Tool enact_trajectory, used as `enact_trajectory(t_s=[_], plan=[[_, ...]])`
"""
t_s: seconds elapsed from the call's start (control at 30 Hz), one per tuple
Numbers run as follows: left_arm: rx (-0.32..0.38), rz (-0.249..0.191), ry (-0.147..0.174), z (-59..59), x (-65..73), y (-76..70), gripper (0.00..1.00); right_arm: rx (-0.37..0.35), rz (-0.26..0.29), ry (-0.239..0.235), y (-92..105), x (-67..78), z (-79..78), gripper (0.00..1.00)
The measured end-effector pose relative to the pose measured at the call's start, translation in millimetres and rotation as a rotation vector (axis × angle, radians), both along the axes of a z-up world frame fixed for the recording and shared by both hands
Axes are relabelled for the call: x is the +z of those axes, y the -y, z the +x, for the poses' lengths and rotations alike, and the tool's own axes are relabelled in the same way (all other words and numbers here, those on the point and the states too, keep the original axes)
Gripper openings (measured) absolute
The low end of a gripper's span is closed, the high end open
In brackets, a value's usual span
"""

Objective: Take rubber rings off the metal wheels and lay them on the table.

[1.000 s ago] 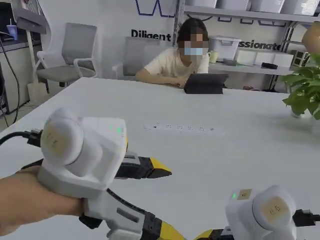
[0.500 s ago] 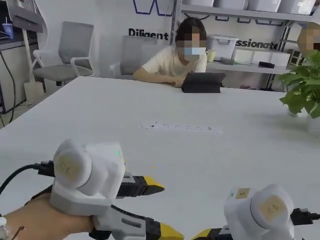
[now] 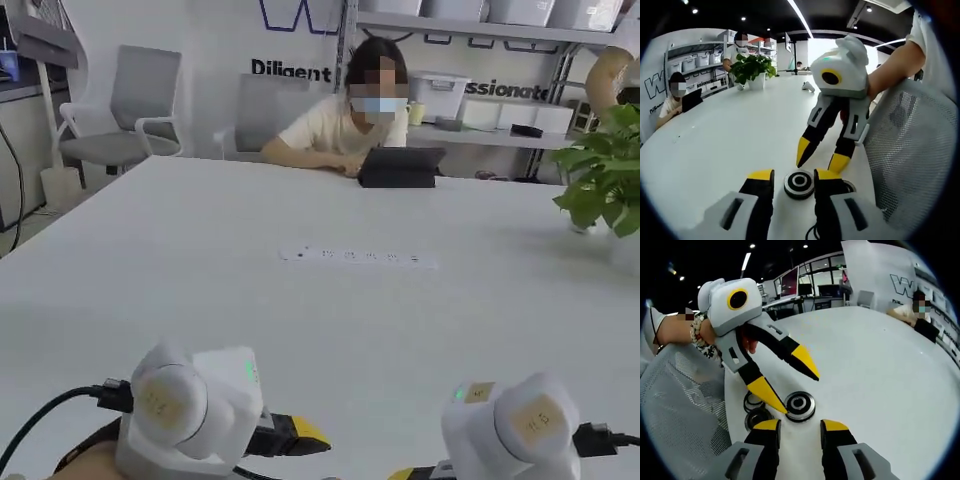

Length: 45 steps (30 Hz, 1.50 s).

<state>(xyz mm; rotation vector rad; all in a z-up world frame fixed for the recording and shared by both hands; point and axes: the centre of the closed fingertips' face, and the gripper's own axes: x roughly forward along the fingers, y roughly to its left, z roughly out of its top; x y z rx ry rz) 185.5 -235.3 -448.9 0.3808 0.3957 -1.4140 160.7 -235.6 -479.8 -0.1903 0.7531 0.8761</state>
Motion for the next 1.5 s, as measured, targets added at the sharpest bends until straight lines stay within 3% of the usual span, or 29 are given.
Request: enact_trajectory(t_s=[0.03,0.47,0.77,0.83,0.93,1.13,1.33,1.43,1.47,1.5], plan=[[0.009,-0.003,-0.012,0.6,-1.6,-0.6,0.26,0.005,-0.003,-0.002,-0.6,-0.7,-0.8,0.29],[-0.031,0.030,0.013,-9.7,-11.3,1.1,0.13,0.005,0.004,0.000,-2.6,-0.4,-0.9,0.29],[-0.015,0.029,0.005,-6.9,-11.4,-1.6,0.11,-0.011,0.019,0.004,-3.5,0.4,1.4,0.26],[-0.024,0.032,0.022,-7.0,-11.5,-2.1,0.10,-0.014,0.021,0.004,-3.8,0.1,1.5,0.26],[-0.019,0.032,0.019,-8.3,-11.2,-2.4,0.10,-0.017,0.022,0.001,-4.2,-1.5,1.4,0.24],[-0.028,0.027,0.012,-9.8,-11.7,-1.7,0.08,-0.041,0.032,0.013,-5.7,-2.6,4.2,0.21],[-0.027,0.025,0.009,-10.1,-11.8,-2.0,0.08,-0.018,0.013,0.040,-5.6,-2.0,5.0,0.19],[-0.022,0.022,0.007,-9.0,-11.9,-2.1,0.08,-0.005,0.001,0.043,-3.6,-1.6,4.2,0.15],[-0.016,0.020,0.007,-8.1,-11.8,-2.4,0.08,0.024,-0.050,0.043,3.0,-4.8,2.4,0.09],[-0.011,0.019,0.006,-7.2,-11.7,-2.7,0.08,-0.001,-0.021,0.044,0.6,-2.9,3.9,0.03]])
